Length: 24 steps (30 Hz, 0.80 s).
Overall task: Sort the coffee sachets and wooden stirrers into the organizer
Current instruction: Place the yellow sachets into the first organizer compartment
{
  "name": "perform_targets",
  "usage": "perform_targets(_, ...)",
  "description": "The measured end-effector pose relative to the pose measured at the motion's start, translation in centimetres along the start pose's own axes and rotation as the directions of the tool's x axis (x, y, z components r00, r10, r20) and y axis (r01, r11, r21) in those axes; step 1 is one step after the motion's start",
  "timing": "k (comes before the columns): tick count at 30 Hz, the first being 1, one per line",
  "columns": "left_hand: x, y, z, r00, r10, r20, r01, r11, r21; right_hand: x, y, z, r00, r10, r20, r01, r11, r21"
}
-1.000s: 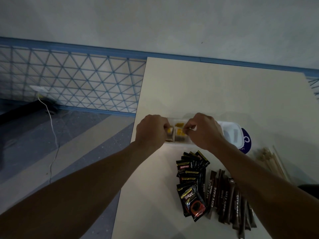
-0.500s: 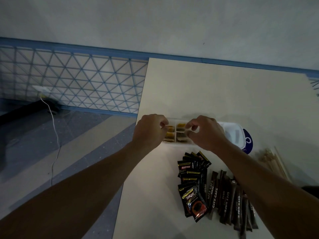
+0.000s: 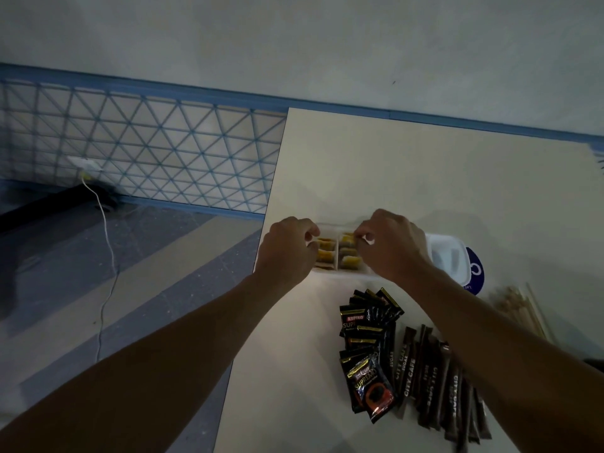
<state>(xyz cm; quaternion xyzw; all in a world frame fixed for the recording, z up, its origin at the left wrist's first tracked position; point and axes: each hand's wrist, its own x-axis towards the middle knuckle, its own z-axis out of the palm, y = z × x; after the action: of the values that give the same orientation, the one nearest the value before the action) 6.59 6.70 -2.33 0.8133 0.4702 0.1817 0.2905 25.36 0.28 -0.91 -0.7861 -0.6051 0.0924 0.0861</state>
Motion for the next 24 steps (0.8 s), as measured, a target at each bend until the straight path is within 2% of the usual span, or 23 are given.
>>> perform_targets(4, -0.1, 0.2, 0.1, 1.000, -0.004, 0.000, 0.004, 1.000, -0.002, -0.1, 0.4, 0.4, 0.996, 0.017, 0.083, -0.017, 1.000, 0.001)
perform_targets(9, -0.2, 0.0, -0.3, 1.000, -0.001, -0.024, 0.001, 1.000, -0.004, -0.6, 0.5, 0.2, 0.995, 0.036, 0.098, -0.042, 0.997, 0.061)
perform_targets(24, -2.1, 0.9, -0.7, 0.997, -0.002, -0.076, -0.003, 0.998, -0.070, -3.5, 1.3, -2.1, 0.993, 0.122, 0.006, -0.121, 0.976, 0.183)
